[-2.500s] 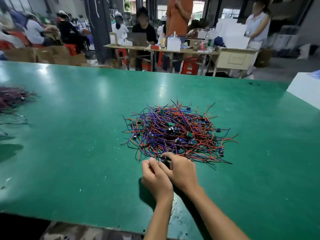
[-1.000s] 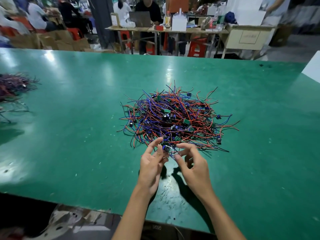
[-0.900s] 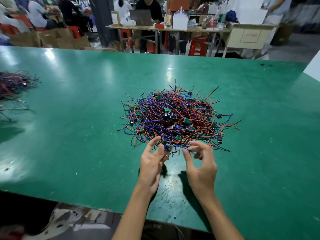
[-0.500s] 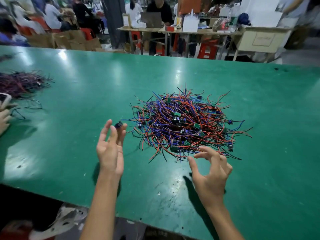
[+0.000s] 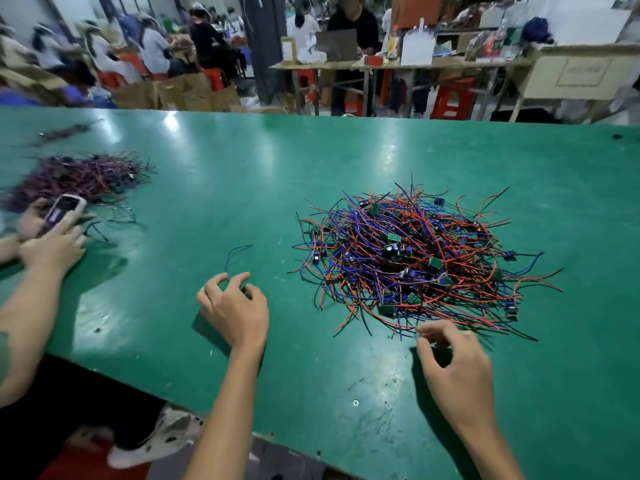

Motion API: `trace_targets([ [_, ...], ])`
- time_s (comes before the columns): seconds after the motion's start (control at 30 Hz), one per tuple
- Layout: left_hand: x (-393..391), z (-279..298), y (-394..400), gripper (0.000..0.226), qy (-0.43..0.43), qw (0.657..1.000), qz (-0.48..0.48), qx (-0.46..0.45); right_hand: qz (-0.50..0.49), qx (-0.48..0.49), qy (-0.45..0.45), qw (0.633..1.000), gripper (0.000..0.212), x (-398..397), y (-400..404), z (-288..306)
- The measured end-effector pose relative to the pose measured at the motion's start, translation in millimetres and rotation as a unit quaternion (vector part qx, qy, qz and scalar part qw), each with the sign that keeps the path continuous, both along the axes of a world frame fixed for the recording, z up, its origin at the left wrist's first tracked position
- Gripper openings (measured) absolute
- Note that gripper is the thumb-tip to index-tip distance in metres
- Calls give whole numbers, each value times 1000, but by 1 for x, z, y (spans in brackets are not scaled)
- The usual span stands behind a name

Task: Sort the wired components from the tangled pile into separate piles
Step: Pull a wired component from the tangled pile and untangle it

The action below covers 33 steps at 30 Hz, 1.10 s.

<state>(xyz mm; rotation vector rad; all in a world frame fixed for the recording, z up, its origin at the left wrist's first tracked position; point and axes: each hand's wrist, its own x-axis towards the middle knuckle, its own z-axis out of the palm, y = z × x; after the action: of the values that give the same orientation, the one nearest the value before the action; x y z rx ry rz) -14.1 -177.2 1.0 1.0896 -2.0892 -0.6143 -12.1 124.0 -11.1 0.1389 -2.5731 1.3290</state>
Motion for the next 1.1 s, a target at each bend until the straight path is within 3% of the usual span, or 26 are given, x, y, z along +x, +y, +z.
trace_targets([
  [0.1,-17,0,4,25,-18,988,-119,-98,4,5,-11,1000,29,0,-1,1],
  [0.2,-45,-2,11,25,-112,963,-224,-94,13,14,-17,1000,29,0,-1,2],
  [0.4,-66,1,22,29,-250,946,-183,-91,5,-9,-28,1000,30,-1,1,1],
  [0.57,-63,-2,24,30,-182,966,-183,15,7,-12,-43,999,28,-2,0,2],
  [0.63,-72,3,22,42,-157,969,-181,61,11,-13,-49,999,27,-2,0,3],
  [0.73,-95,14,19,58,-133,961,-199,138,4,-26,-39,999,29,0,0,5],
  [0.83,-113,17,22,59,-123,934,-291,168,-22,-50,-34,998,30,0,2,6],
  [0.9,-120,13,30,64,-144,914,-345,160,-25,-58,-40,997,30,-2,2,6],
  [1.1,-131,2,57,58,-173,920,-345,59,-23,-59,-56,996,26,-4,1,5],
])
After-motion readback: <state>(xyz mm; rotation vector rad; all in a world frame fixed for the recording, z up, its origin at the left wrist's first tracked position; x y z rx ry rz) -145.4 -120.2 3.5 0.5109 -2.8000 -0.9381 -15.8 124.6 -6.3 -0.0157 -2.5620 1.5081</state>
